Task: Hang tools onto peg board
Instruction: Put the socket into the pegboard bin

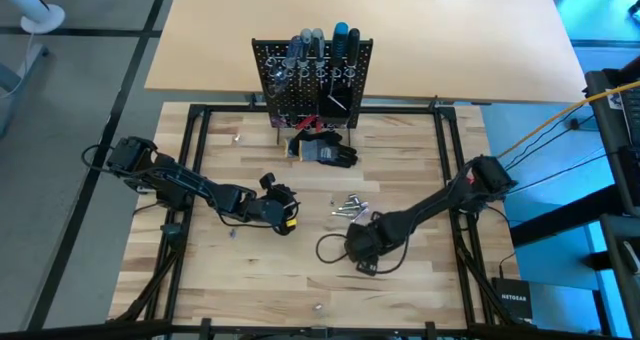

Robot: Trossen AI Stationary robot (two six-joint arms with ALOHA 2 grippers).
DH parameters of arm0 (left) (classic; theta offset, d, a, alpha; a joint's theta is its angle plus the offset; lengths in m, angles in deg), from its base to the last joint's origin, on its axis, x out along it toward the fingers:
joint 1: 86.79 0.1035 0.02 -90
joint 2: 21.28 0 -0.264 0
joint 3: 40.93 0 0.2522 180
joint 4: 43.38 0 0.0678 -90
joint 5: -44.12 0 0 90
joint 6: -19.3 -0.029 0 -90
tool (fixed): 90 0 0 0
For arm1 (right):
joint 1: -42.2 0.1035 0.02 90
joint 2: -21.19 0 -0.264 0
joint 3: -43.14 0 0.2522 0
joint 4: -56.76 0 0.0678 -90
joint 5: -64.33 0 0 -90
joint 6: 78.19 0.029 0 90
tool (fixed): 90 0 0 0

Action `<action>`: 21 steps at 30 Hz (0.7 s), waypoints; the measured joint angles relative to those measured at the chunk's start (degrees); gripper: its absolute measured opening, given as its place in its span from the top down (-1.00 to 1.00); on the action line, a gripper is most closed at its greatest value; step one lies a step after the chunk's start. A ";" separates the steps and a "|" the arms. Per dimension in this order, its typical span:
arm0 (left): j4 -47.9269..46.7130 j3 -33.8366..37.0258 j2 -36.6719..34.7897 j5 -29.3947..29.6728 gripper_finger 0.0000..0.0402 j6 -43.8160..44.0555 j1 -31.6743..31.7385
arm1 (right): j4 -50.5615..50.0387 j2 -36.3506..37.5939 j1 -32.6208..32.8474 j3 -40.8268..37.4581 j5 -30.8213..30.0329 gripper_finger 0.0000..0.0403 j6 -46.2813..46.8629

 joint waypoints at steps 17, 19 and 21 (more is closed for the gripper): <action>-0.04 -0.01 0.00 -0.01 0.33 -0.02 0.00 | -1.70 -1.18 0.25 0.70 -2.05 0.21 -0.23; -0.05 0.00 0.00 0.00 0.33 0.00 0.00 | -2.01 -1.18 0.25 0.70 -2.05 0.29 -1.41; -0.06 0.00 0.00 0.00 0.33 0.00 0.00 | -2.41 -1.18 0.25 0.71 -2.21 0.39 -1.71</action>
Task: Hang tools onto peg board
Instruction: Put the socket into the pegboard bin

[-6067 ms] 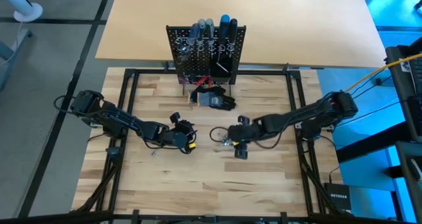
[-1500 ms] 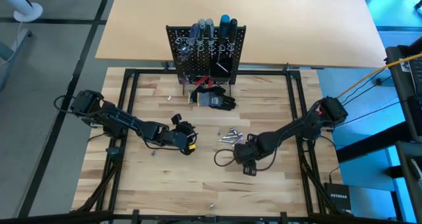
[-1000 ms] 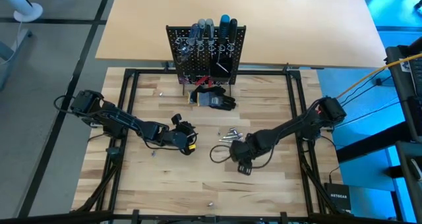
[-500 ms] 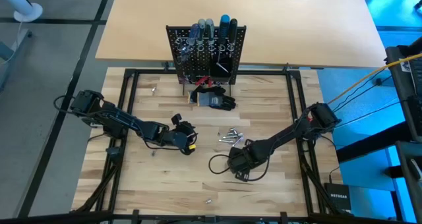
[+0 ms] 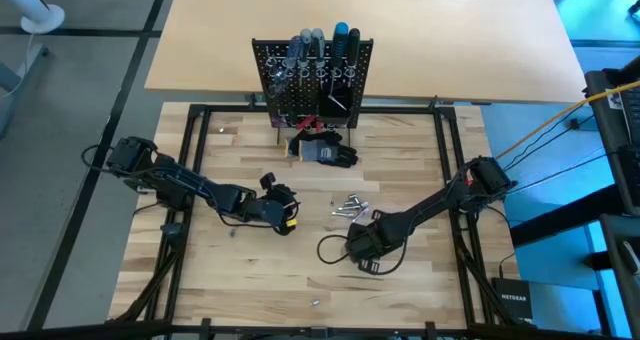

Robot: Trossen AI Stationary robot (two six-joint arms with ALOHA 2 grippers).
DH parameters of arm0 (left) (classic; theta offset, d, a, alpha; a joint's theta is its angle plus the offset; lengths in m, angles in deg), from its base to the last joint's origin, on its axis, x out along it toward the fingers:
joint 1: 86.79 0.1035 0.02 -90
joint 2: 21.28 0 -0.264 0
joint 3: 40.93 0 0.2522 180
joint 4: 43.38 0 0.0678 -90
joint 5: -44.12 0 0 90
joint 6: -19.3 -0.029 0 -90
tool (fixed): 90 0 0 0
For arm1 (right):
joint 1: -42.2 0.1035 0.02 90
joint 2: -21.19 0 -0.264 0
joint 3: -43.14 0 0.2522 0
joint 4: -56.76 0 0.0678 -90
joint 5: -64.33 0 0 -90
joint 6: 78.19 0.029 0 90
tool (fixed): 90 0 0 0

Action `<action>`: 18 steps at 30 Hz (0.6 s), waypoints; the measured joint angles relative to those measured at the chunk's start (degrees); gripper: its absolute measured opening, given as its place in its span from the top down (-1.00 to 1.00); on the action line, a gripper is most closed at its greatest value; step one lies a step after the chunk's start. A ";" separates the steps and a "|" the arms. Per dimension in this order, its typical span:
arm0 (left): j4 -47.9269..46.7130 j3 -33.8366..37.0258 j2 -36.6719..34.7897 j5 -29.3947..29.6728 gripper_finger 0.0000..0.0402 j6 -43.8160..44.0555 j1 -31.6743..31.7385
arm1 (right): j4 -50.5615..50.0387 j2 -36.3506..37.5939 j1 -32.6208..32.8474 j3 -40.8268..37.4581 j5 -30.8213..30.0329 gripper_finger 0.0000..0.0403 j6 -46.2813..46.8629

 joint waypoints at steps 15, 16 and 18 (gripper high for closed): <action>0.01 -0.01 0.00 -0.02 0.33 -0.15 0.00 | -1.16 0.06 -0.37 0.06 -0.67 0.74 -4.54; 0.00 0.00 0.00 -0.02 0.33 -0.15 0.00 | -1.16 0.33 -0.37 -0.02 -0.67 0.73 -4.70; 0.00 0.00 0.00 -0.02 0.33 -0.15 0.00 | -1.38 1.41 -0.39 -0.21 -0.68 0.71 -5.40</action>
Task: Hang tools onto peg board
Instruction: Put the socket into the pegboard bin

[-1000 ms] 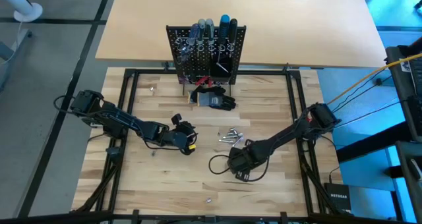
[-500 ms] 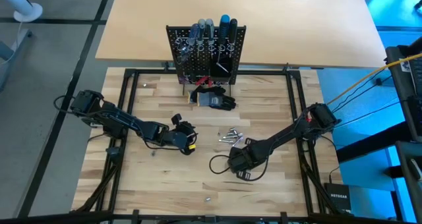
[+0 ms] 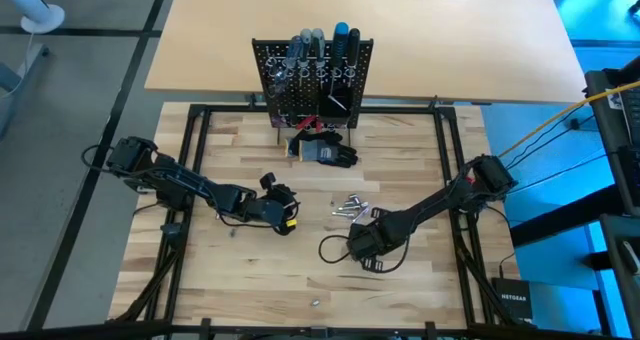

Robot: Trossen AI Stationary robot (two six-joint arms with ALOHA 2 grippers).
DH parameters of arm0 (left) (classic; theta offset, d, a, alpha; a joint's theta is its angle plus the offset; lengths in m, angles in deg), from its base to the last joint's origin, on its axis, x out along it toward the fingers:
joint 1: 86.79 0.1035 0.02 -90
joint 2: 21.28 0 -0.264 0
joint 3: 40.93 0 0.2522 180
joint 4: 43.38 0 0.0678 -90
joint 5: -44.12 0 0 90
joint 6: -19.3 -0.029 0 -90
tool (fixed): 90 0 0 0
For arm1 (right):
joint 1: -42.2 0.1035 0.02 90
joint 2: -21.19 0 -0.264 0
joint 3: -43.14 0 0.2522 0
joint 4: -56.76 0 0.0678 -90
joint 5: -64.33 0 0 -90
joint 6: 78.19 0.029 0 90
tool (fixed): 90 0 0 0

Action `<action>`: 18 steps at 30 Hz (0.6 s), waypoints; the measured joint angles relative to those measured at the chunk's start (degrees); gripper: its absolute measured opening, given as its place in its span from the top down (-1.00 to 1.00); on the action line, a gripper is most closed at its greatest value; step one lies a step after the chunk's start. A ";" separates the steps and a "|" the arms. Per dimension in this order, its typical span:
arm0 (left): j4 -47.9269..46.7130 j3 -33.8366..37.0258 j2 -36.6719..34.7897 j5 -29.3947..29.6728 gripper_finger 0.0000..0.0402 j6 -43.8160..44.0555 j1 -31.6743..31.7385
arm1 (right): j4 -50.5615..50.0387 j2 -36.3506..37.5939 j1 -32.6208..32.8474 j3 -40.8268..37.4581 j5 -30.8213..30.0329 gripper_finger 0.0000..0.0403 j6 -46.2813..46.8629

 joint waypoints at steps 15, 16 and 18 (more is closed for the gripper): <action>0.02 0.00 0.00 0.00 0.33 -0.02 0.00 | -9.17 9.50 -7.35 15.90 -14.96 0.71 -17.39; 0.00 0.00 0.00 0.00 0.33 -0.02 0.00 | -9.07 10.28 -8.53 17.19 -16.91 0.71 -19.41; 0.02 0.00 0.00 -0.01 0.33 -0.02 0.00 | -8.65 11.78 -11.08 19.49 -20.96 0.70 -23.83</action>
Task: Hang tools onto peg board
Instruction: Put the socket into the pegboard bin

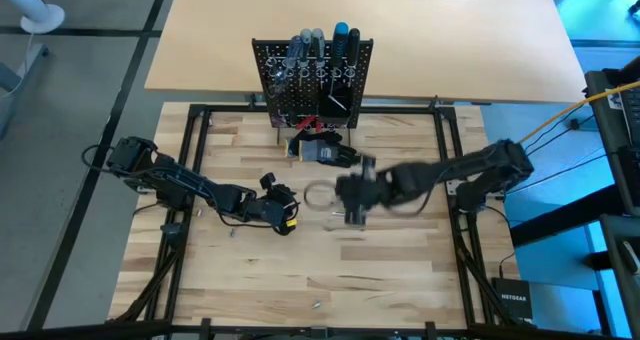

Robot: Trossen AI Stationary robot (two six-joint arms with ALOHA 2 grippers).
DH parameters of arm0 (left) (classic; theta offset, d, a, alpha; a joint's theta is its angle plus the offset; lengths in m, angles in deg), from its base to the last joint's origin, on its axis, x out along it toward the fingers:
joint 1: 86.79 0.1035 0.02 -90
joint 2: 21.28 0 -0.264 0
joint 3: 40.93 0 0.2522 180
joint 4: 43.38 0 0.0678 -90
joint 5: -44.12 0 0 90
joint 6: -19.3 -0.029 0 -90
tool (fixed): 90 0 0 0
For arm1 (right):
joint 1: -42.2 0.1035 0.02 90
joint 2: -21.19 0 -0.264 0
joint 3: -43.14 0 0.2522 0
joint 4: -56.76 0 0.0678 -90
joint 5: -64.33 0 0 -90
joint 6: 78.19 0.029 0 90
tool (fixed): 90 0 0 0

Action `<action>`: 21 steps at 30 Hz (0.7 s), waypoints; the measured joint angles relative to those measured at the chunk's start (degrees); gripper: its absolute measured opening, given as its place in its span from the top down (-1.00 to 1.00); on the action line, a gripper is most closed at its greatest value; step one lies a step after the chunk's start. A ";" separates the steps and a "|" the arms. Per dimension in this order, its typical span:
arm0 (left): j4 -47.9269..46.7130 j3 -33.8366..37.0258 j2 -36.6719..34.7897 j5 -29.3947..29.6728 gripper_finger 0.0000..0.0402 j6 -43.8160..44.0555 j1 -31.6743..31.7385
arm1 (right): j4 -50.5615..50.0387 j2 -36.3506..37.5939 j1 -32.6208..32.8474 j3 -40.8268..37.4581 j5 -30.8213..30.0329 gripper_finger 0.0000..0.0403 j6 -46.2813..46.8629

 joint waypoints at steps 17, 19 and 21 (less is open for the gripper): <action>0.00 -0.01 0.00 0.01 0.33 -0.21 0.00 | 30.10 5.09 -26.86 2.49 1.30 0.70 -25.36; -0.02 0.00 0.00 0.01 0.33 -0.21 0.00 | 29.93 5.05 -29.21 1.84 2.45 0.69 -24.26; 0.00 -0.01 0.00 -0.01 0.33 -0.20 0.00 | 30.01 5.05 -31.20 1.61 3.94 0.69 -22.88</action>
